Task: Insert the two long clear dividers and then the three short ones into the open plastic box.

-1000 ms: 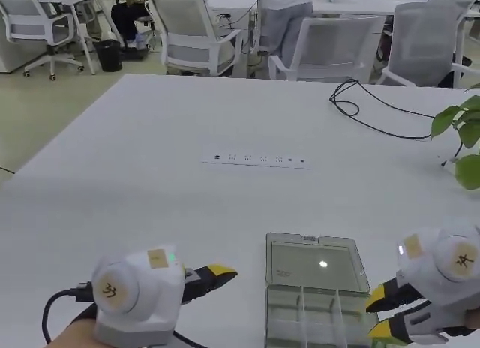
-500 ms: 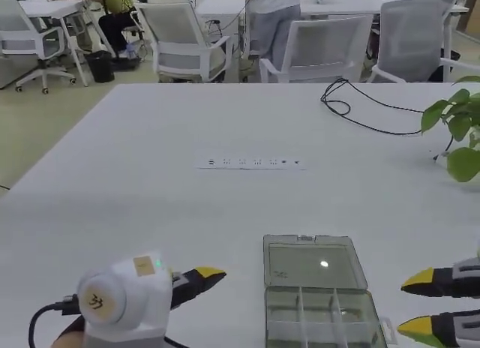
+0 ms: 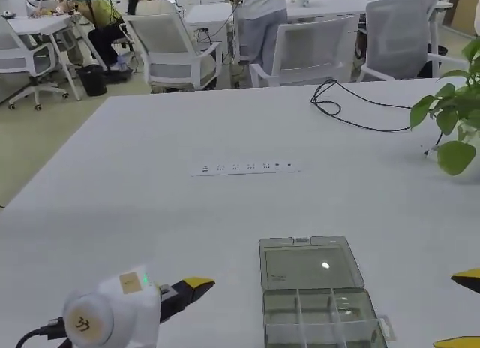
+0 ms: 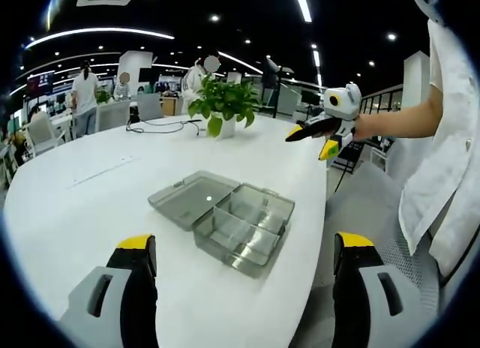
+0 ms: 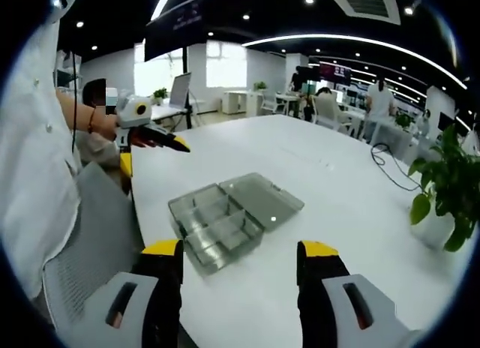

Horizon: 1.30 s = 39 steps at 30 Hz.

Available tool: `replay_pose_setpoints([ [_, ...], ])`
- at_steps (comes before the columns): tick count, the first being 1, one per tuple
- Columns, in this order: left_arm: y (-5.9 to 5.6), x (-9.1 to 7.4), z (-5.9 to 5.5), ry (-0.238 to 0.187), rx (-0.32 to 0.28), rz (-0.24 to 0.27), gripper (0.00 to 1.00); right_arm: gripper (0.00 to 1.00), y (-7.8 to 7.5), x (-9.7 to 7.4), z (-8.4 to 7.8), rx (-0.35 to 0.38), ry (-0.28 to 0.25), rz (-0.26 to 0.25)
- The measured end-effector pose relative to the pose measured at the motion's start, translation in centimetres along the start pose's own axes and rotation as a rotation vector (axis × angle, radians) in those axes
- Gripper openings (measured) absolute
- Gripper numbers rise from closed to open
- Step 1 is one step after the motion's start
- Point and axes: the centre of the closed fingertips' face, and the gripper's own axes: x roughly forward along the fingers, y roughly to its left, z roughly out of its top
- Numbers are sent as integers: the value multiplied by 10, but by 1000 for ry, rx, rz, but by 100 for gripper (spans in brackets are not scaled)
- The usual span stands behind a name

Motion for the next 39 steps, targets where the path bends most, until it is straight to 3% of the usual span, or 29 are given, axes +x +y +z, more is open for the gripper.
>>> replay_pose_setpoints([
  [11,-3,-4,-9,21,-12,11,100,81,8,-18,-9,63,-33,-16],
  [39,-7,-3,-11,14,-27,9,100,87,8,-19,-13,74,-37,-7],
])
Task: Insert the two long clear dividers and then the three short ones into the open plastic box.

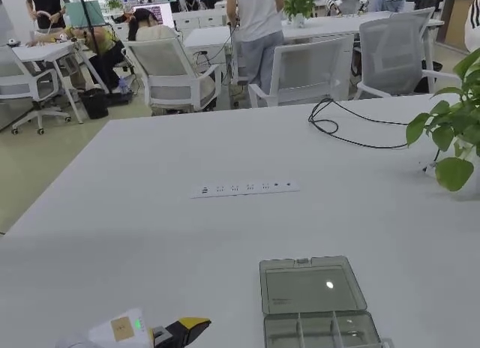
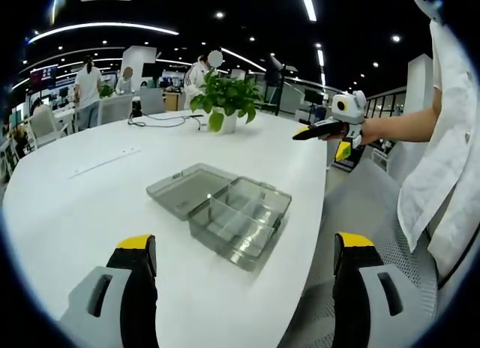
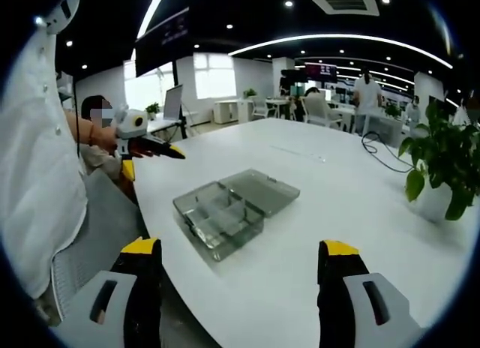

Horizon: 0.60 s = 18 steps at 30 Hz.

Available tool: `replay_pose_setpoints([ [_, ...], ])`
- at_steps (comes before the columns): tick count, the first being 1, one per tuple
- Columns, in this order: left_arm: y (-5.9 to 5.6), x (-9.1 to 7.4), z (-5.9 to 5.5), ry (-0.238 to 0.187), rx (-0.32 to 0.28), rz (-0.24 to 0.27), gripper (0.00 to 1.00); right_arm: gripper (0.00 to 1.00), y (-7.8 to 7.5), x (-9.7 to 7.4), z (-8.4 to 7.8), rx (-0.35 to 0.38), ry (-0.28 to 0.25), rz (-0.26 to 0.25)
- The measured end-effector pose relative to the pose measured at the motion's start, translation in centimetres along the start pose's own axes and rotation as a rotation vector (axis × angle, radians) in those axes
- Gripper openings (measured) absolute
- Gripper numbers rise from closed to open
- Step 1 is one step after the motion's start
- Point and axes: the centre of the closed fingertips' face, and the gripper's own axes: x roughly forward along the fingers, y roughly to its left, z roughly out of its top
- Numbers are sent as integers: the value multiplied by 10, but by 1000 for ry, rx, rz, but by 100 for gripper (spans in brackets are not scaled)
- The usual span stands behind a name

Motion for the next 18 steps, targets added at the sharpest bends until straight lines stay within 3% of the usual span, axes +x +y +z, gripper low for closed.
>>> replay_pose_setpoints([
  [18,-1,0,-2,-2,-6,-6,100,87,5,4,-1,-14,18,17],
])
